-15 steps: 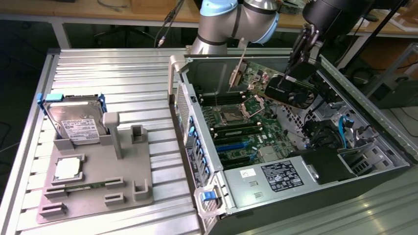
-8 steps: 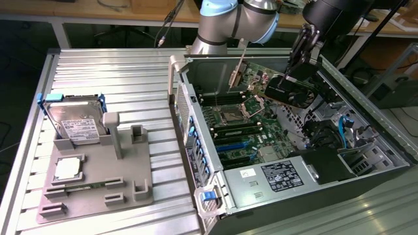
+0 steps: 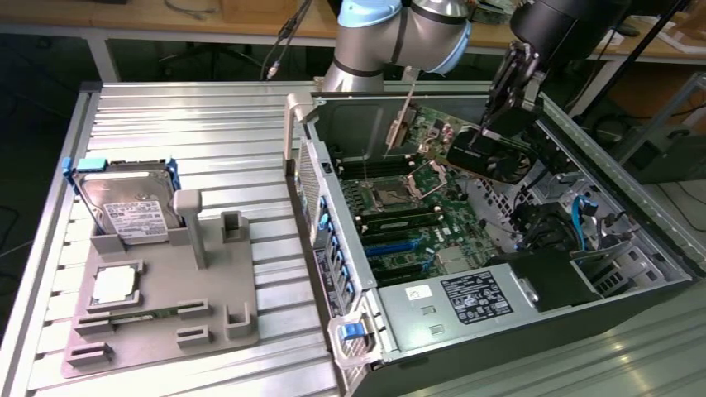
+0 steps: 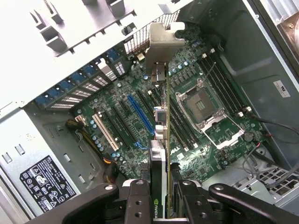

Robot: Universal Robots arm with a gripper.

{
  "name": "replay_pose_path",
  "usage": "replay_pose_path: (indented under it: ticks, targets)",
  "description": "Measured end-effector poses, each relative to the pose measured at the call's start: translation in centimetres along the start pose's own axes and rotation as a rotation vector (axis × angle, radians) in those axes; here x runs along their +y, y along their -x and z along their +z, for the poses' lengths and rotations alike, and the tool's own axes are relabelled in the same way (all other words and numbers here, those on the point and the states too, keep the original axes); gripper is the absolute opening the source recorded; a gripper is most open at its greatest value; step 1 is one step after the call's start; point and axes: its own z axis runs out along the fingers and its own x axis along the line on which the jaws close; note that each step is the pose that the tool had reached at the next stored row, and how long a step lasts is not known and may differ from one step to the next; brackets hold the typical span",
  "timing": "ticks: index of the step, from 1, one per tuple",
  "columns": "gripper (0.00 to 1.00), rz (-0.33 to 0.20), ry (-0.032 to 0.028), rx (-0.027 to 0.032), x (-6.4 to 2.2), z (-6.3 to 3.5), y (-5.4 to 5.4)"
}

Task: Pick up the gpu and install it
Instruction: 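Insert the gpu into the slot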

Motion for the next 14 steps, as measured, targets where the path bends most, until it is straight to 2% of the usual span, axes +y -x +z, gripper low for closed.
replay_pose_path:
  ticks: [14]
  targets:
    - [0.27,0.000,0.0001,-0.0001,-0.01,0.25,0.00]
